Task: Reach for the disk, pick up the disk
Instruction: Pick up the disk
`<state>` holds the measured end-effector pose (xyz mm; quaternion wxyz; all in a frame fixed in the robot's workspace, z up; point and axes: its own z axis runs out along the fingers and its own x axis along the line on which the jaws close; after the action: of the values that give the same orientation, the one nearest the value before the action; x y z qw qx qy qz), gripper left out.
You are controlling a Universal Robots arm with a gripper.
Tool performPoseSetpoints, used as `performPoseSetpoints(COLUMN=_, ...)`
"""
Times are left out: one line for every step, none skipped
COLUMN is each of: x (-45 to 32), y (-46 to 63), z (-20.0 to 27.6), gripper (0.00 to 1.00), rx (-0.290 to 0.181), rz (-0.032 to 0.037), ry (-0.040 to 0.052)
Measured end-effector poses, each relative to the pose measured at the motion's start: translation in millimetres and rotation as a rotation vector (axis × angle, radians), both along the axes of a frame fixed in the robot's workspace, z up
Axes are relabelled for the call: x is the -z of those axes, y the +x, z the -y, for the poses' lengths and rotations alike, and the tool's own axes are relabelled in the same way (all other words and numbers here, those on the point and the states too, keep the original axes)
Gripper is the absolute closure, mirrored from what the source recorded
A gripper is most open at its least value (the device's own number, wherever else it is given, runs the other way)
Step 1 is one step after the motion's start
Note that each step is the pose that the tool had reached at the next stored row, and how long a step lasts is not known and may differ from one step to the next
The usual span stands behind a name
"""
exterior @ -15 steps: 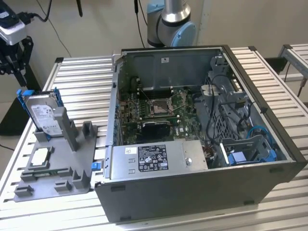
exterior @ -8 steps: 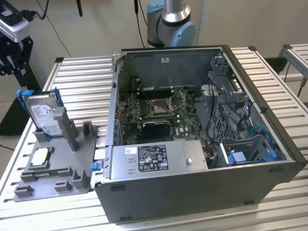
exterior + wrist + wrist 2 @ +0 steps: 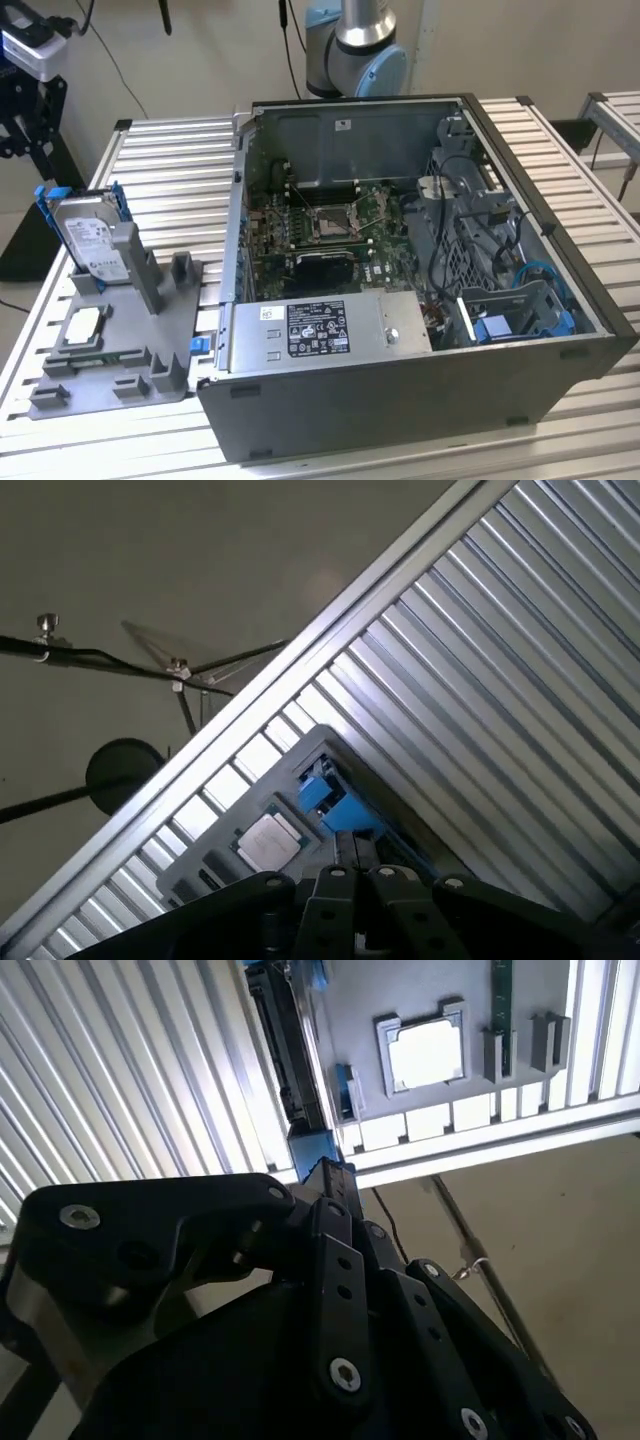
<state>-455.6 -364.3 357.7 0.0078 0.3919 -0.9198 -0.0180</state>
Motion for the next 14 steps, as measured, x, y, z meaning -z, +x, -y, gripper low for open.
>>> performPoseSetpoints(x=0.0, y=0.0, z=0.0, gripper=1.0, rx=-0.019, rz=0.0, ry=0.0)
performPoseSetpoints(x=-0.1, y=0.0, z=0.0, gripper=1.0, rx=-0.035, rz=-0.0001, ry=0.0)
performPoseSetpoints(x=-0.1, y=0.0, z=0.0, gripper=1.0, rx=-0.054, rz=-0.0001, ry=0.0)
performPoseSetpoints(x=-0.1, y=0.0, z=0.0, gripper=1.0, rx=-0.072, rz=-0.0001, ry=0.0)
performPoseSetpoints(x=0.0, y=0.0, z=0.0, gripper=1.0, rx=-0.09, rz=0.0, ry=0.0)
performPoseSetpoints(x=0.0, y=0.0, z=0.0, gripper=1.0, rx=-0.109, rz=0.0, ry=0.0)
performPoseSetpoints(x=0.0, y=0.0, z=0.0, gripper=1.0, rx=-0.126, rz=0.0, ry=0.0)
performPoseSetpoints(x=0.0, y=0.0, z=0.0, gripper=1.0, rx=-0.145, rz=0.0, ry=0.0)
performPoseSetpoints(x=0.0, y=0.0, z=0.0, gripper=1.0, rx=-0.163, rz=0.0, ry=0.0)
performPoseSetpoints(x=0.0, y=0.0, z=0.0, gripper=1.0, rx=-0.182, rz=0.0, ry=0.0)
performPoseSetpoints(x=-0.1, y=0.0, z=0.0, gripper=1.0, rx=-0.2, rz=-0.0001, ry=-0.0001)
performPoseSetpoints(x=0.0, y=0.0, z=0.0, gripper=1.0, rx=-0.218, rz=-0.0001, ry=0.0)
performPoseSetpoints(x=0.0, y=0.0, z=0.0, gripper=1.0, rx=-0.236, rz=0.0, ry=-0.0001)
performPoseSetpoints(x=0.0, y=0.0, z=0.0, gripper=1.0, rx=-0.254, rz=0.0, ry=0.0)
